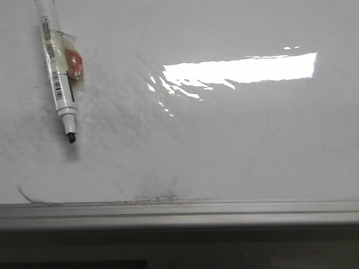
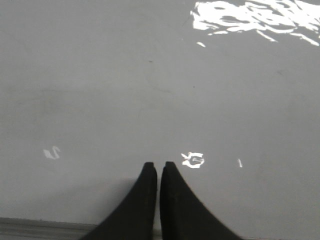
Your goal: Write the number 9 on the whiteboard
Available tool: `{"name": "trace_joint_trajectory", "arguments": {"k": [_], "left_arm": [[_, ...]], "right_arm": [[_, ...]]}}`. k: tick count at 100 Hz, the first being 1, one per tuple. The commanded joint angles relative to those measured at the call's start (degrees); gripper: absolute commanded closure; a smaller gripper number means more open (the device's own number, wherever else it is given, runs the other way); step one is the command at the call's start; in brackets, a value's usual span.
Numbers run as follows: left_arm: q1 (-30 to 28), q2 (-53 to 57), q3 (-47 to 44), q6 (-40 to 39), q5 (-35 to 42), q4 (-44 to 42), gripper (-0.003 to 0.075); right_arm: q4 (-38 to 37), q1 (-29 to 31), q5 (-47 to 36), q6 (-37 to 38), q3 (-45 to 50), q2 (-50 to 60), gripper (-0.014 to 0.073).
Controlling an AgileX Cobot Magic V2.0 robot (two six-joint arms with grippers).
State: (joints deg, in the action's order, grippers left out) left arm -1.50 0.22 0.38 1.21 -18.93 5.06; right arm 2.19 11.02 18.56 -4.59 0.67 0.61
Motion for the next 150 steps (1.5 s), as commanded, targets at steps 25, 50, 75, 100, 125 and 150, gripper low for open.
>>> {"name": "trace_joint_trajectory", "arguments": {"k": [25,50,75,100,125,150], "left_arm": [[0.1,1.6,-2.3,-0.1,2.6,0.2,0.0741],[0.1,1.6,-2.3,-0.1,2.6,0.2,0.0741],[0.1,1.6,-2.3,-0.1,2.6,-0.5,0.0741],[0.1,1.6,-2.3,-0.1,2.6,-1.9,0.0741],[0.1,1.6,-2.3,-0.1,6.6,-3.7,0.0741],[0.1,1.6,-2.3,-0.1,11.3,-3.7,0.0741]], "right_arm": [[0.3,0.3,-1.2,-0.4,0.7,1.3,0.0657],[0.3,0.3,-1.2,-0.4,0.7,1.3,0.0657],[0.3,0.3,-1.2,-0.4,0.7,1.3,0.0657],[0.3,0.3,-1.5,-0.4,0.7,1.3,0.0657],[0.3,0.3,-12.2,-0.4,0.7,1.3,0.0657],[0.3,0.3,-26.7,-0.4,0.7,1.3,0.0657]]}}
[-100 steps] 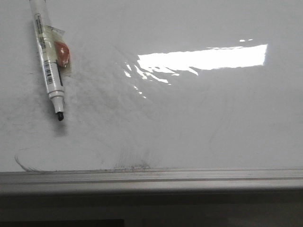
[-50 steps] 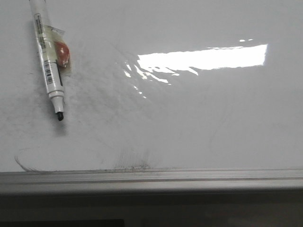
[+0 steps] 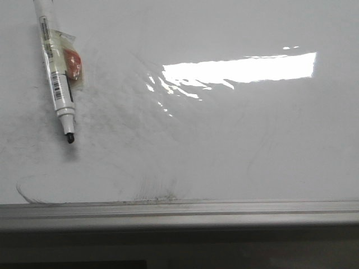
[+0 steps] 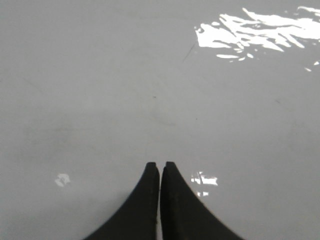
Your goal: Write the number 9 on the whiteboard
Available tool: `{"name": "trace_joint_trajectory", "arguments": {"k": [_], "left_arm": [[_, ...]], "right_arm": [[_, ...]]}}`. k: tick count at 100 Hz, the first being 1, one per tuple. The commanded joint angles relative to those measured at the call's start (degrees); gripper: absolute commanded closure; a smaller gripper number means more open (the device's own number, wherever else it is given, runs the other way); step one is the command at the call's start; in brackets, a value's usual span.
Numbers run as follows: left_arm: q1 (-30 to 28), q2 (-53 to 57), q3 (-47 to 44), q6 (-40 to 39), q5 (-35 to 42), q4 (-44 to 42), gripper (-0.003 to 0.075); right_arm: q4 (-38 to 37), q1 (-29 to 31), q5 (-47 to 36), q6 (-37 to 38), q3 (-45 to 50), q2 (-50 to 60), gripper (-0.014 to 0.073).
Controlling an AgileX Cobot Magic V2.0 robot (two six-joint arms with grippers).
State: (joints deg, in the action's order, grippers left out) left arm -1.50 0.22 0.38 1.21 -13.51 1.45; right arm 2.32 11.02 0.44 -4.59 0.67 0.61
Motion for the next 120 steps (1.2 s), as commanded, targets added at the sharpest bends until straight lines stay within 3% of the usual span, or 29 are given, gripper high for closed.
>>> {"name": "trace_joint_trajectory", "arguments": {"k": [1,20,29,49,62,75,88,98,113,120], "left_arm": [[0.1,1.6,-2.3,-0.1,5.8,-0.1,0.0741],[0.1,1.6,-2.3,-0.1,10.5,0.1,0.0741],[0.1,1.6,-2.3,-0.1,14.9,4.2,0.0741],[0.1,1.6,-1.2,-0.1,18.6,7.0,0.0741],[0.2,1.1,4.3,-2.7,13.5,11.0,0.0741],[0.2,-1.1,11.3,-2.0,3.1,7.7,0.0741],[0.2,-2.6,13.2,0.1,-0.2,6.5,0.0734],[0.2,-2.6,12.8,0.9,2.3,6.5,0.0629],[0.2,-2.6,11.3,0.8,8.3,8.9,0.0330],[0.2,-2.6,10.4,0.8,11.2,11.0,0.0276]], "right_arm": [[0.2,0.3,-8.9,-0.4,0.7,1.3,0.0657],[0.2,0.3,-9.1,-0.4,0.7,1.2,0.0657],[0.2,-0.1,-8.7,0.9,0.1,1.2,0.0657],[0.2,-3.7,4.8,1.0,-6.8,0.2,0.0657],[0.2,-6.6,12.0,1.0,-11.9,-3.2,0.0657],[1.2,-8.8,16.8,1.0,-16.3,-7.2,0.0657],[1.5,-9.6,17.7,1.0,-16.9,-8.5,0.0657],[1.5,-9.6,17.7,1.0,-16.7,-8.5,0.0657],[1.5,-9.6,17.7,1.0,-16.7,-8.5,0.0657],[1.6,-9.6,17.7,1.0,-16.7,-8.5,0.0657]]}}
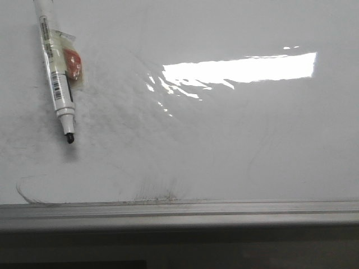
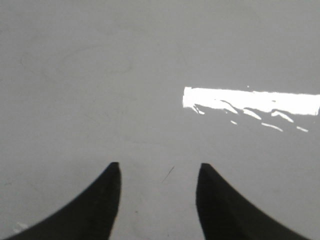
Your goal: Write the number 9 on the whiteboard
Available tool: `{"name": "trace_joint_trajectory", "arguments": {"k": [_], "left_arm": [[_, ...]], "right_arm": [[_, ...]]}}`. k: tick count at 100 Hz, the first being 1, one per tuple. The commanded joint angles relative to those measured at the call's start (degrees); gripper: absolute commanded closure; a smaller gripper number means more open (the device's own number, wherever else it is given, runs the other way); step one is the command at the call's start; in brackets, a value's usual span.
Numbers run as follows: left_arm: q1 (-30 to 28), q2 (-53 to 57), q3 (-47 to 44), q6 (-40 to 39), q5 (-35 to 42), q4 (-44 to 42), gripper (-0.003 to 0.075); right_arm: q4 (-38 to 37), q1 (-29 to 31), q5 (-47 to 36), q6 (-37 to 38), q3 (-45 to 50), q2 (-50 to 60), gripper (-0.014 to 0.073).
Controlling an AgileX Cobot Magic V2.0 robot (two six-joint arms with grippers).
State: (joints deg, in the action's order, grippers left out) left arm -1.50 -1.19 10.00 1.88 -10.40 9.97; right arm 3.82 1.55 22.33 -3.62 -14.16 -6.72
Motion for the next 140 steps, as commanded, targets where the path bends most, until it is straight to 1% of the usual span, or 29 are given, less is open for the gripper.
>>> {"name": "trace_joint_trajectory", "arguments": {"k": [1,18,32,46,55,65,80,85,88,89,107,113,127,140], "left_arm": [[0.2,-1.2,0.8,0.1,8.1,2.5,0.0276],[1.0,-1.2,2.0,2.7,8.2,2.4,0.0281],[5.4,-1.5,3.4,2.8,8.1,4.1,0.0281],[13.1,-4.7,3.5,2.8,8.1,4.7,0.0281],[19.3,-8.4,3.5,2.8,9.2,5.1,0.0281],[26.9,-12.4,3.5,2.8,11.7,8.2,0.0281],[37.6,-19.6,3.5,2.8,14.2,8.5,0.0281],[41.9,-22.5,3.5,2.8,16.6,8.5,0.0282],[42.8,-23.7,3.5,2.8,17.8,8.6,0.0282],[44.2,-24.5,3.5,2.8,18.7,8.6,0.0282],[53.9,-35.1,3.5,2.8,31.4,8.8,0.0282],[56.4,-39.0,3.5,2.8,35.7,10.6,0.0282],[60.4,-46.5,3.7,2.8,43.7,14.1,0.0282],[62.6,-52.0,4.8,2.8,47.2,14.7,0.0282]], "right_arm": [[0.1,-0.1,-4.2,0.0,-1.9,-1.2,0.0657],[0.3,-0.1,-4.0,0.0,-1.9,-1.2,0.0657],[0.3,-0.1,-3.9,0.0,-1.9,-1.2,0.0657],[0.3,-0.1,-3.9,0.0,-1.9,-1.2,0.0657],[0.3,-0.1,-3.9,0.0,-1.8,-1.2,0.0657],[0.3,-0.1,-3.9,0.0,-1.8,-1.2,0.0657],[0.3,-0.1,-3.9,0.0,-1.8,-1.2,0.0657],[0.3,-0.1,-3.9,0.0,-1.8,-1.2,0.0657],[0.3,-0.1,-3.9,0.0,-1.8,-1.2,0.0657],[0.3,-0.1,-3.9,0.0,-1.8,-1.2,0.0657],[0.3,-0.1,-3.9,0.0,-1.8,-1.2,0.0657],[0.3,-0.1,-3.9,0.0,-1.8,-1.2,0.0657],[0.3,-0.1,-3.8,0.0,-1.8,-1.2,0.0657],[0.3,-0.1,-3.8,0.0,-1.8,-1.2,0.0657]]}}
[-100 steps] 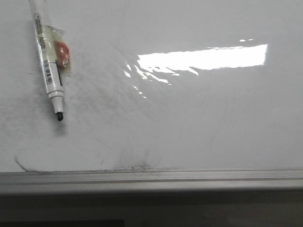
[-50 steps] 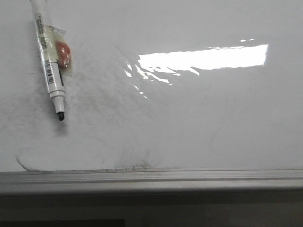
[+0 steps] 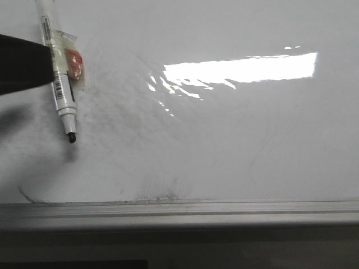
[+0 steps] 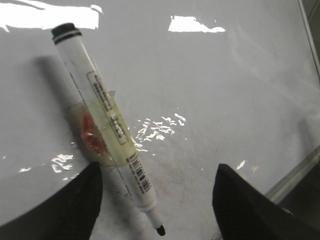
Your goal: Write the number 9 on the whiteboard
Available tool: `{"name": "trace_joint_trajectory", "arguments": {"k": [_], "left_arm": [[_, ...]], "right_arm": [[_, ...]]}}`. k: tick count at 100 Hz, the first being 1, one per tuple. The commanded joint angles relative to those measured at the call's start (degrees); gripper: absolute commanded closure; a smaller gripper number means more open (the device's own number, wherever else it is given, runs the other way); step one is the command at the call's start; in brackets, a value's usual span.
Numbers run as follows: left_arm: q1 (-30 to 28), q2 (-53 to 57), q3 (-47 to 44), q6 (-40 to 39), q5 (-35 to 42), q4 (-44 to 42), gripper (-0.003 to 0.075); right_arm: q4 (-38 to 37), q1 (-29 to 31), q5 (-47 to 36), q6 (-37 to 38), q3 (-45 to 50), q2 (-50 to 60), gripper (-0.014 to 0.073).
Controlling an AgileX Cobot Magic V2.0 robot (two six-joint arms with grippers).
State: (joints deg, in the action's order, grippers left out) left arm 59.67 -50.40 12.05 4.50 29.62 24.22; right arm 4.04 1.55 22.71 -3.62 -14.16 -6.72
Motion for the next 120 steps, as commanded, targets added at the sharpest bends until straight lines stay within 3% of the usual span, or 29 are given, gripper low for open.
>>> {"name": "trace_joint_trajectory", "arguments": {"k": [1,22,34,48,66,86,103,111,120], "left_arm": [[1.3,-3.4,2.7,0.2,7.3,0.4,0.0282],[1.3,-10.3,5.0,0.2,10.9,5.6,0.0286],[1.3,-12.8,5.0,0.2,11.6,9.0,0.0339],[1.3,-14.9,5.0,0.2,11.6,11.8,0.0472],[1.3,-16.6,5.0,0.2,11.5,13.2,0.0728],[1.3,-16.7,5.0,0.2,10.4,12.1,0.0741],[1.3,-14.7,5.1,0.6,7.1,4.4,0.0741],[1.3,-12.8,6.0,1.7,3.0,2.1,0.0741],[1.3,-10.3,7.7,8.6,-4.0,-0.3,0.0741]], "right_arm": [[0.0,-0.1,-4.1,0.0,-1.8,-1.2,0.0657],[0.0,-0.1,-3.9,0.0,-1.8,-1.2,0.0657],[0.0,-0.1,-3.9,0.0,-1.8,-1.2,0.0657],[0.0,-0.1,-3.9,0.0,-1.8,-1.2,0.0657],[0.2,-2.6,-1.9,0.0,-1.8,-1.2,0.0657],[0.2,-13.2,-2.0,0.0,-2.0,-4.5,0.0657],[0.2,-23.6,-0.6,-0.5,-5.1,-11.7,0.0656],[0.2,-28.8,-0.6,-1.5,-8.2,-15.8,0.0648],[0.7,-34.6,-0.6,-1.5,-11.6,-20.1,0.0577]]}}
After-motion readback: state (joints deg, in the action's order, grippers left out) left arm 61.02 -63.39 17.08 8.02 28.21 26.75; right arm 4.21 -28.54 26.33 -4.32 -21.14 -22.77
